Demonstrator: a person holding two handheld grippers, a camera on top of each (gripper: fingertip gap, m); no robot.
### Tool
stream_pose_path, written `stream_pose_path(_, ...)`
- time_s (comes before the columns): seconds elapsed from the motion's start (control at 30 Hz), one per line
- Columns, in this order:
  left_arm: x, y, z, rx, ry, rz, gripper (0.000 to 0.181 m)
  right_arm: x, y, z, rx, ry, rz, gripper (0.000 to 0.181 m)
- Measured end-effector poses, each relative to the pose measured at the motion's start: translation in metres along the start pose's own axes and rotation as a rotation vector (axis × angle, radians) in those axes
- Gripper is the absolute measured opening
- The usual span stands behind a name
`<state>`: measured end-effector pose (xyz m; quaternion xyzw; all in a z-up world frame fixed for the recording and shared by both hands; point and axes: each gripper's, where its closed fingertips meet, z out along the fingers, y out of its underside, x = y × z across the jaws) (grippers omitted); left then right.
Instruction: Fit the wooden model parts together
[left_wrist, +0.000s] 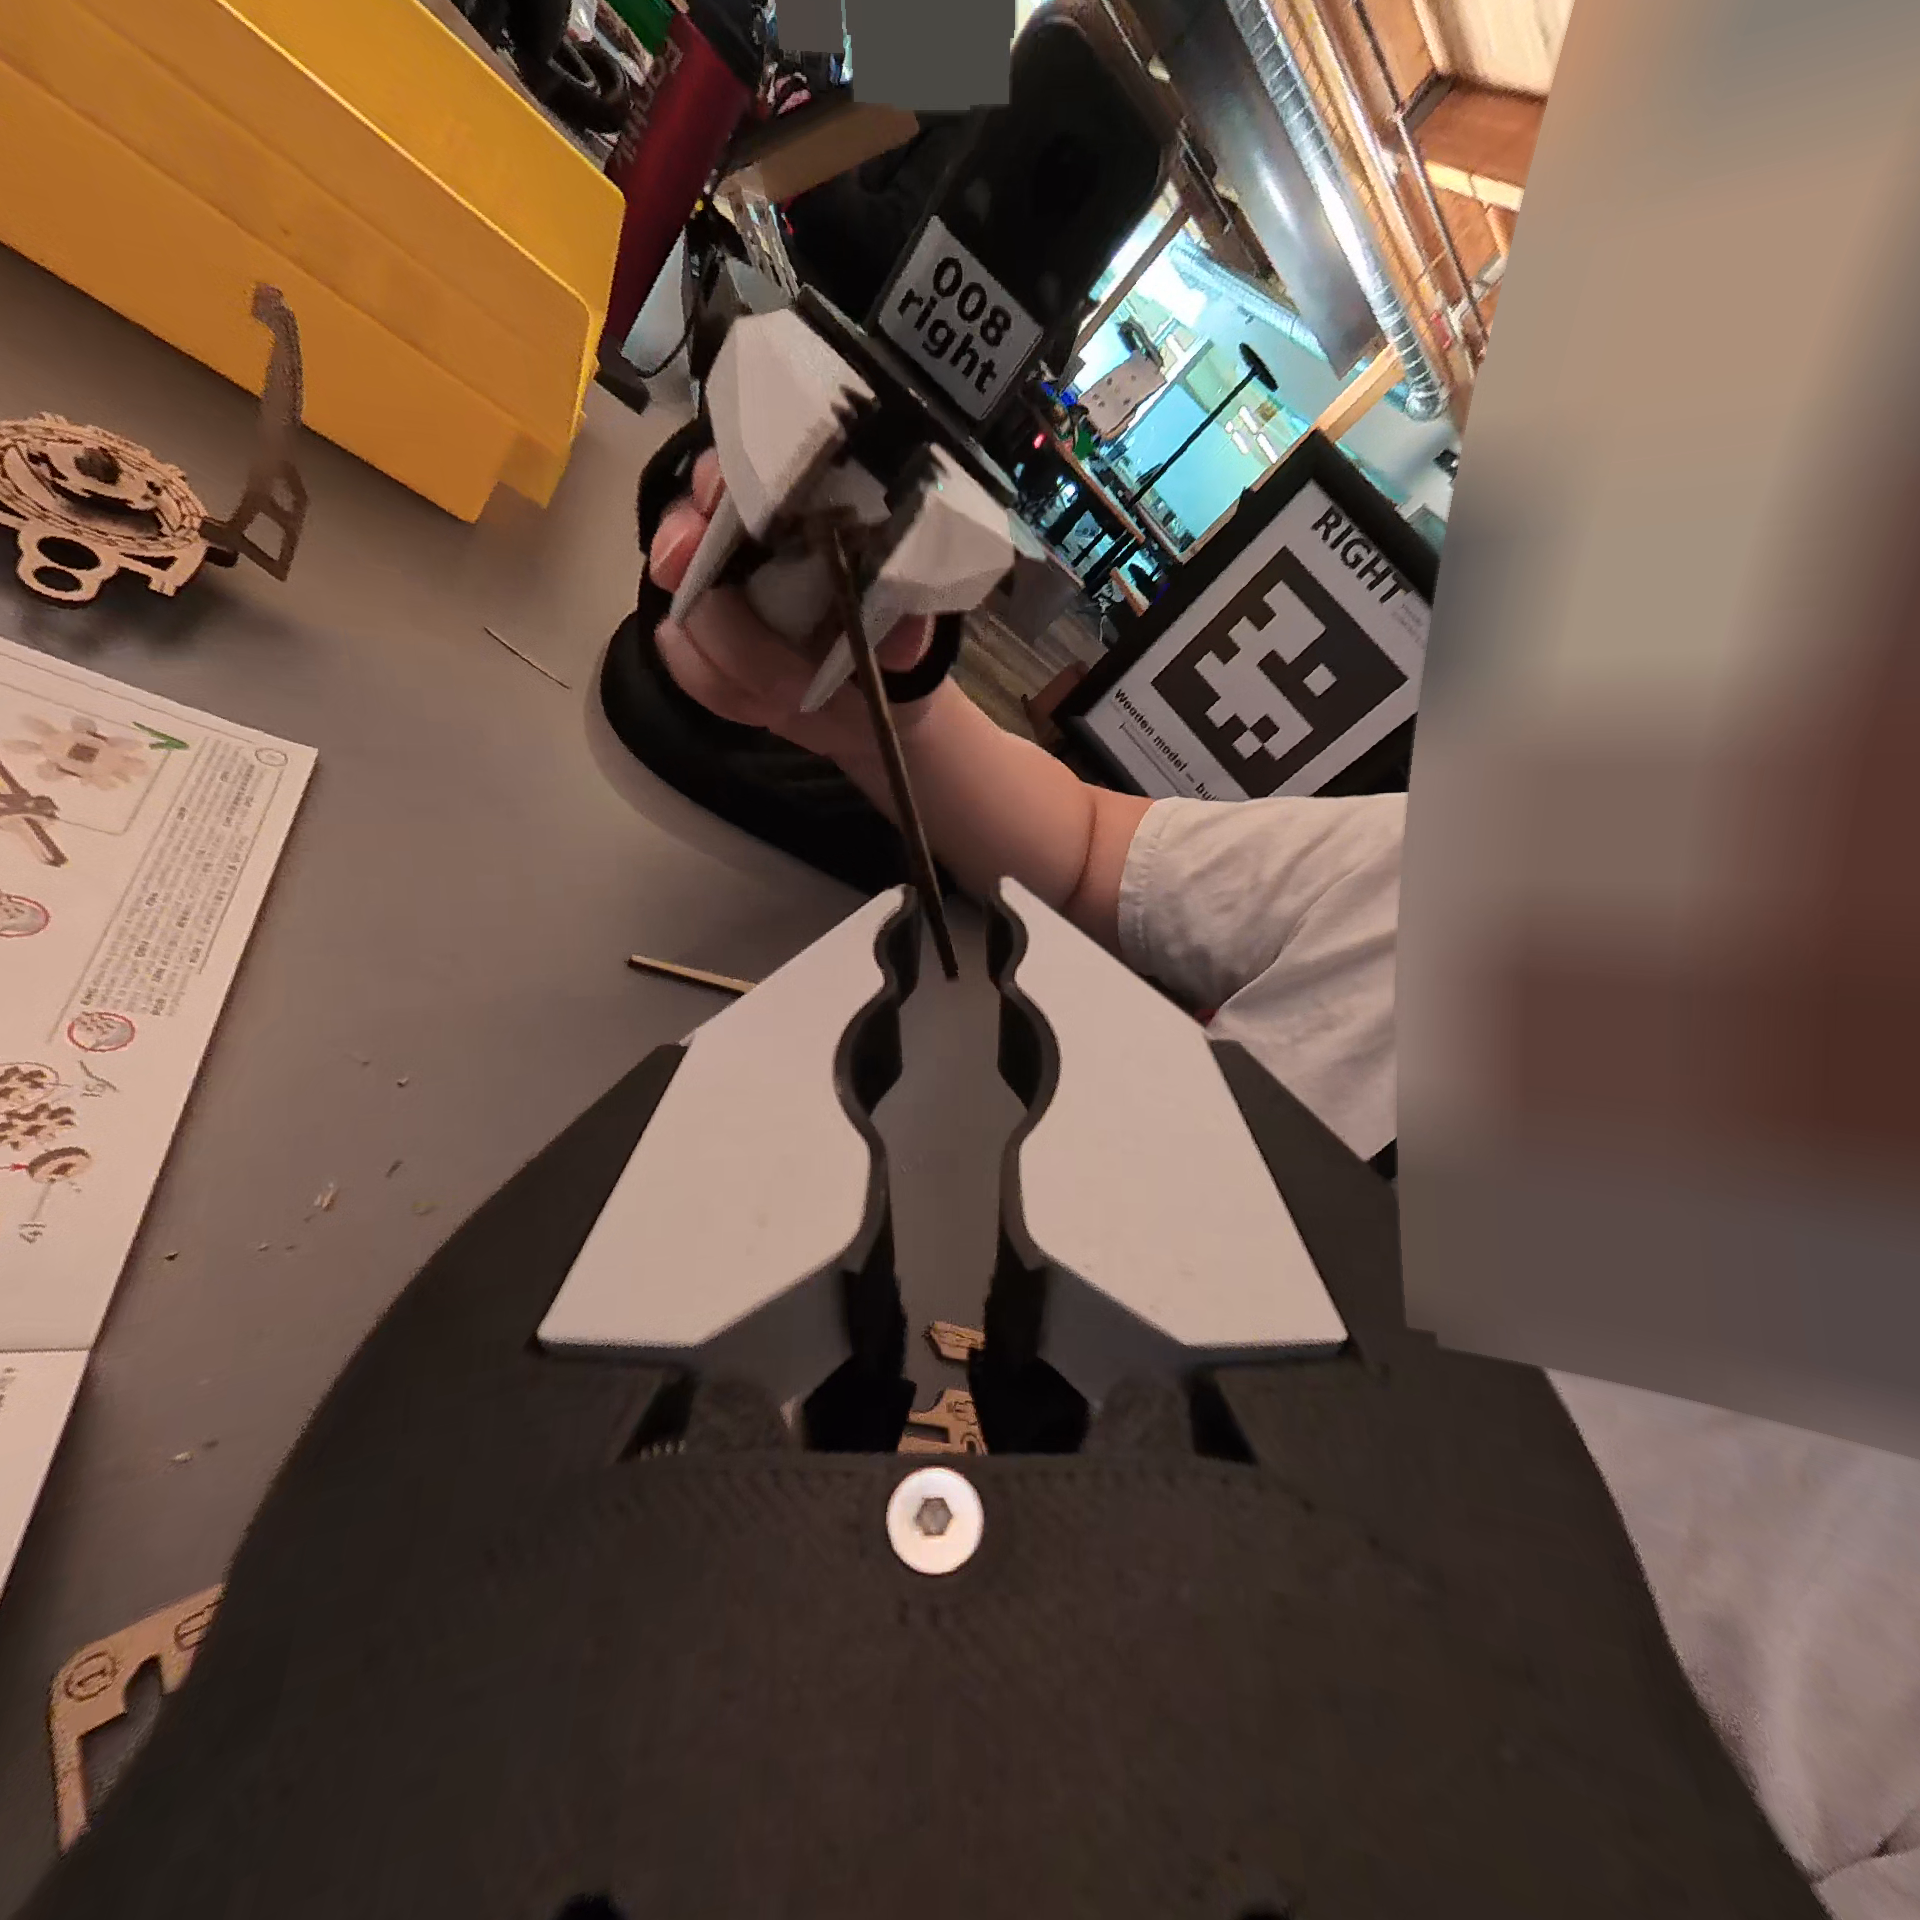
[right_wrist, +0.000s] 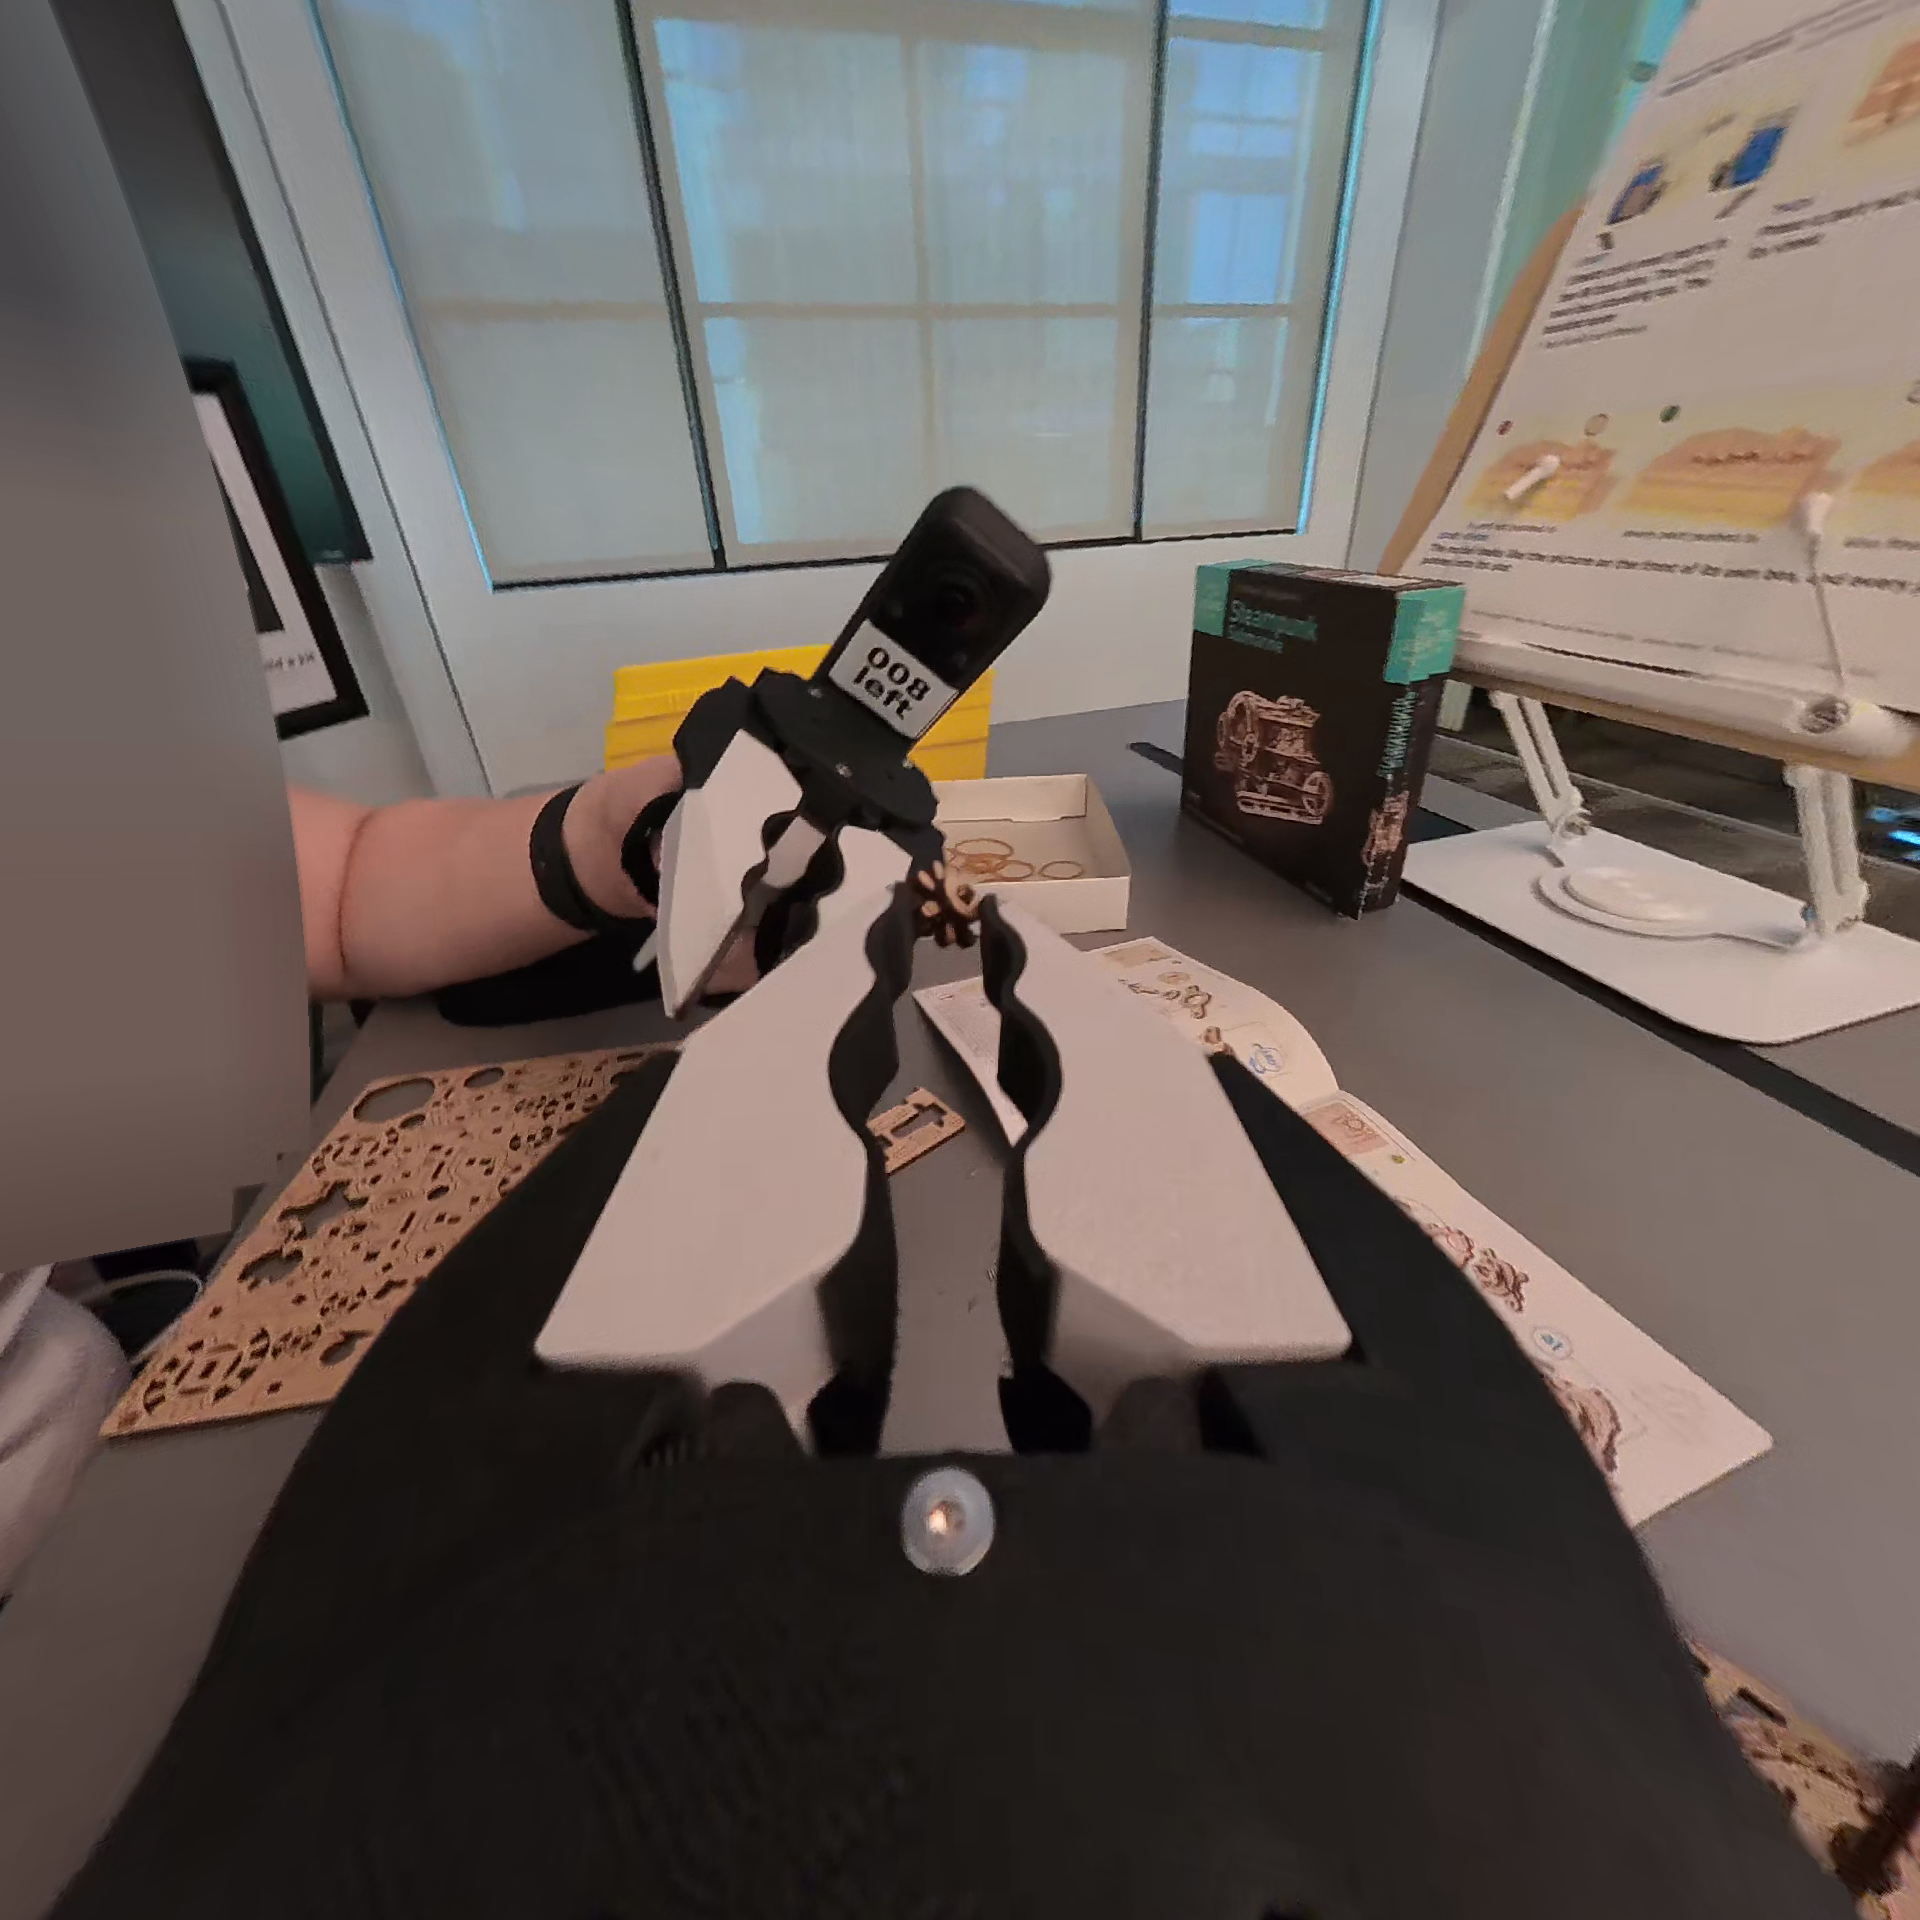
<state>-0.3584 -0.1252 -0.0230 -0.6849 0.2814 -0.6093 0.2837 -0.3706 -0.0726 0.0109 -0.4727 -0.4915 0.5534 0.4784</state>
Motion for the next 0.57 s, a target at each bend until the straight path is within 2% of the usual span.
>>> stream_pose_path(0.17,-0.006,-0.004,-0.005,0.028,-0.009,-0.012,0.009,0.013,-0.004,-0.007,0.041,0.021,0.124,0.010)
stream_pose_path(0.33,-0.004,-0.010,-0.009,0.071,0.024,-0.042,0.009,0.016,-0.004,-0.007,0.035,0.037,0.149,0.010)
stream_pose_path(0.57,-0.008,-0.005,-0.001,0.088,0.047,-0.104,0.008,0.020,0.004,-0.005,-0.009,0.070,0.175,0.010)
